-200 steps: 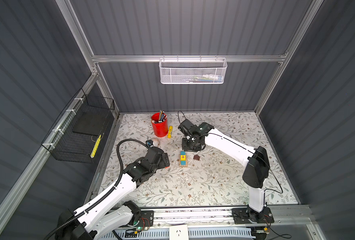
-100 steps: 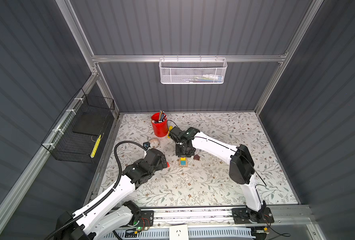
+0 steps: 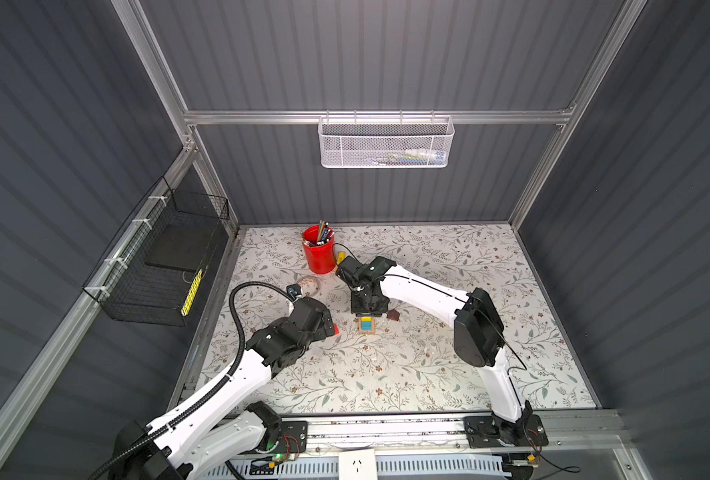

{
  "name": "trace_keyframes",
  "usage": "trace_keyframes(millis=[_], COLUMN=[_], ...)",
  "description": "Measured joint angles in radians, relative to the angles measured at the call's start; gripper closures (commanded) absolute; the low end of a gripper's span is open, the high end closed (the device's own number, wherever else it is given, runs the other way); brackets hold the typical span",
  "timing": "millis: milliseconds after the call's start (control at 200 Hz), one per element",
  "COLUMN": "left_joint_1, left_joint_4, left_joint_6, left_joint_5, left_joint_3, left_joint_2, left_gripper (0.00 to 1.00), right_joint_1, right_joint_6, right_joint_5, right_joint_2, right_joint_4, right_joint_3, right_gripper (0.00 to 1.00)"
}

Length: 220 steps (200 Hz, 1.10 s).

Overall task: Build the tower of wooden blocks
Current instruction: 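Lift the yellow E cube and carry it over the teal bar, then lower the yellow E cube onto the teal bar beside the L cube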

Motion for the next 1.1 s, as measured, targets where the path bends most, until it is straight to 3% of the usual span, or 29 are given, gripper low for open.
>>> trace_keyframes(millis=[1101], left_joint_1=[0.000], left_joint_4=[0.000], left_joint_6=[0.000], left_joint_5=[0.000], left_joint_3=[0.000], left_joint_2=[0.007], left_gripper=[0.00], right_joint_1=[0.000], right_joint_6=[0.003], right_joint_5=[-0.008], right_joint_2=[0.027], right_joint_4=[0.001], right_joint_3=[0.024], right_gripper=[0.53])
